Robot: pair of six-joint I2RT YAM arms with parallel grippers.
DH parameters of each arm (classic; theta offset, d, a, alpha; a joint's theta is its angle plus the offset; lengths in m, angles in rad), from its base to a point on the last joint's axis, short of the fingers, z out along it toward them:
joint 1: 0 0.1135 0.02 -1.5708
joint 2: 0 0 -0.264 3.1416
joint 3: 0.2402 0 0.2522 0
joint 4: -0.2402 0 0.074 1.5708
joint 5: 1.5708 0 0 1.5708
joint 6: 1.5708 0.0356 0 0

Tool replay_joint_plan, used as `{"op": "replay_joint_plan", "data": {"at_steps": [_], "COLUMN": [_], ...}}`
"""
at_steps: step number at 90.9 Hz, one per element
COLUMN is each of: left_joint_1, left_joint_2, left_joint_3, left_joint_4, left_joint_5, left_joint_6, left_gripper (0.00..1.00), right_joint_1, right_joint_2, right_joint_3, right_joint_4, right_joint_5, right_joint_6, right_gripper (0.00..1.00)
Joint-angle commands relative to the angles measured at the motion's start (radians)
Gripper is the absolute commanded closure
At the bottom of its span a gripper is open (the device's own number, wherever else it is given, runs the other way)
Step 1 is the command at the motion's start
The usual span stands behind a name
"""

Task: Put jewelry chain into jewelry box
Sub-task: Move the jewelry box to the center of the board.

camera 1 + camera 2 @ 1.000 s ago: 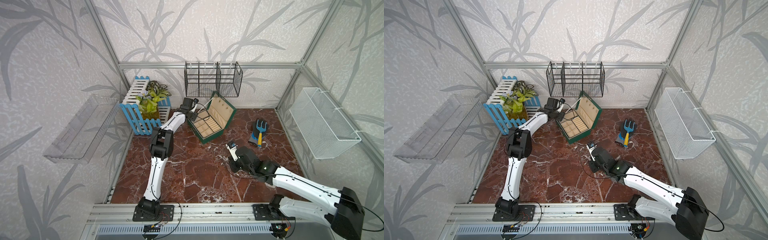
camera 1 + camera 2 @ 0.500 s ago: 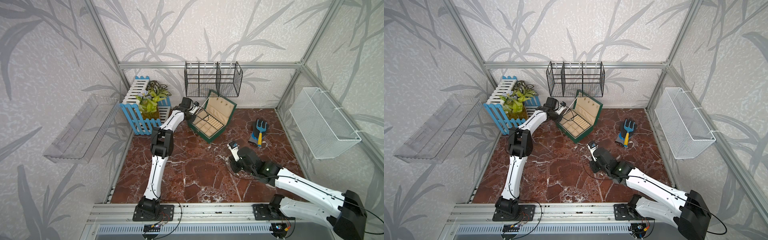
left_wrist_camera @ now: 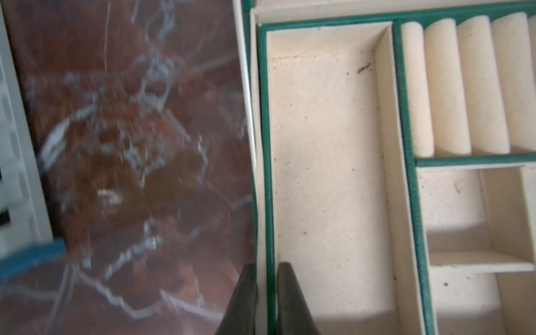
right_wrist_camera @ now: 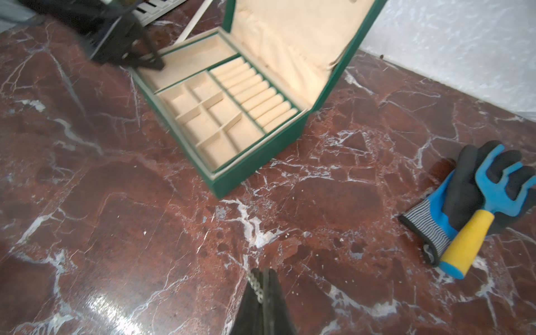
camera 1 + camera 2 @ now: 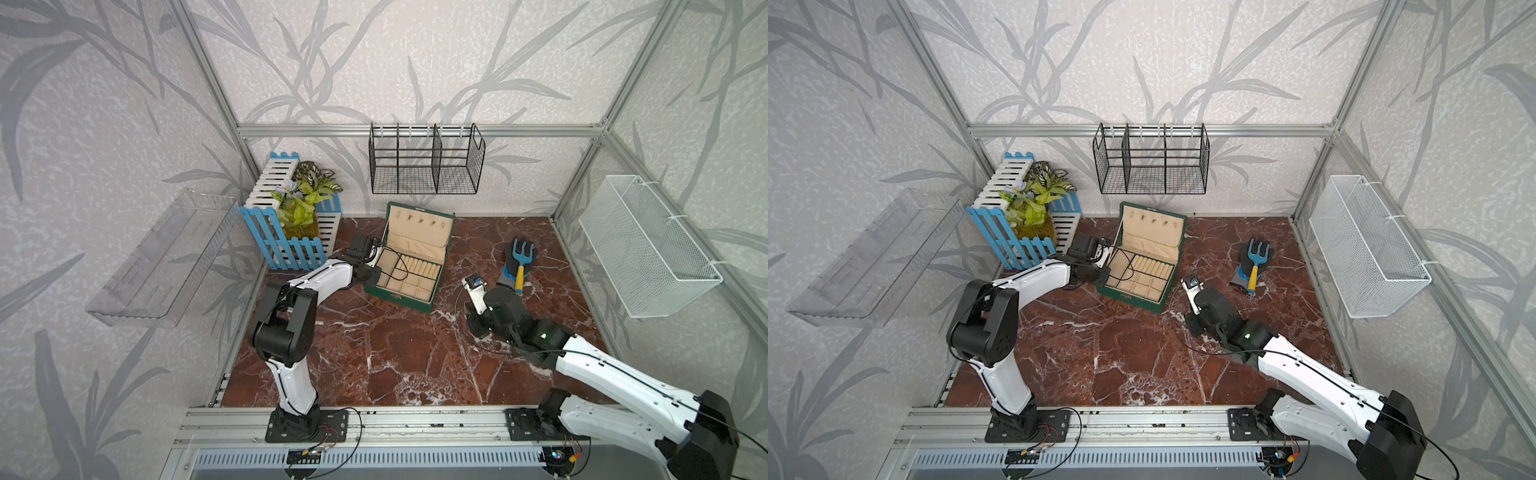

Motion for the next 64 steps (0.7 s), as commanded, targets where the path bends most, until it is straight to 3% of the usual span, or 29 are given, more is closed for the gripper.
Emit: {"op": "replay_joint_plan", "data": {"at_steps": [1,15,25,29,32,37,48,56,64], "left_joint_1": [-0.118,-0.277,-0.366,-0.386,-0.397,-0.41,-0.415,-0.415,-0.415], "left_joint_2": [-0.177,-0.4,-0.54,-0.587,-0.614,-0.667,-0.77,-0.82,-0.836], "left_joint_3": [-0.181,-0.422,-0.549,-0.583,-0.603,-0.621,-0.573,-0.496,-0.456], "left_joint_4": [0.029,-0.002,0.004,0.011,0.015,0.014,-0.018,-0.002,0.104], "left_joint_5": [-0.081,-0.119,-0.079,-0.054,-0.038,-0.037,-0.113,-0.152,-0.115], "left_joint_6": [-0.156,-0.417,-0.554,-0.597,-0.619,-0.644,-0.564,-0.41,-0.168], "left_gripper": [0.92,0.93,0.91,0.84,0.69,0.55,0.35,0.33,0.33], "right_joint_1": [-0.028,-0.061,-0.073,-0.074,-0.074,-0.076,-0.076,-0.078,-0.078], "right_joint_2": [-0.022,-0.047,-0.061,-0.067,-0.07,-0.083,-0.113,-0.134,-0.154], "right_joint_3": [0.056,0.075,0.075,0.076,0.074,0.068,0.062,0.055,0.04], "right_joint_4": [-0.016,-0.044,-0.062,-0.072,-0.076,-0.085,-0.12,-0.142,-0.147], "right_joint_5": [-0.042,-0.108,-0.155,-0.177,-0.193,-0.212,-0.258,-0.287,-0.306], "right_joint_6": [-0.047,-0.062,-0.059,-0.06,-0.06,-0.055,-0.049,-0.047,-0.043], "right_gripper": [1.0,1.0,1.0,1.0,1.0,1.0,1.0,1.0,1.0]}}
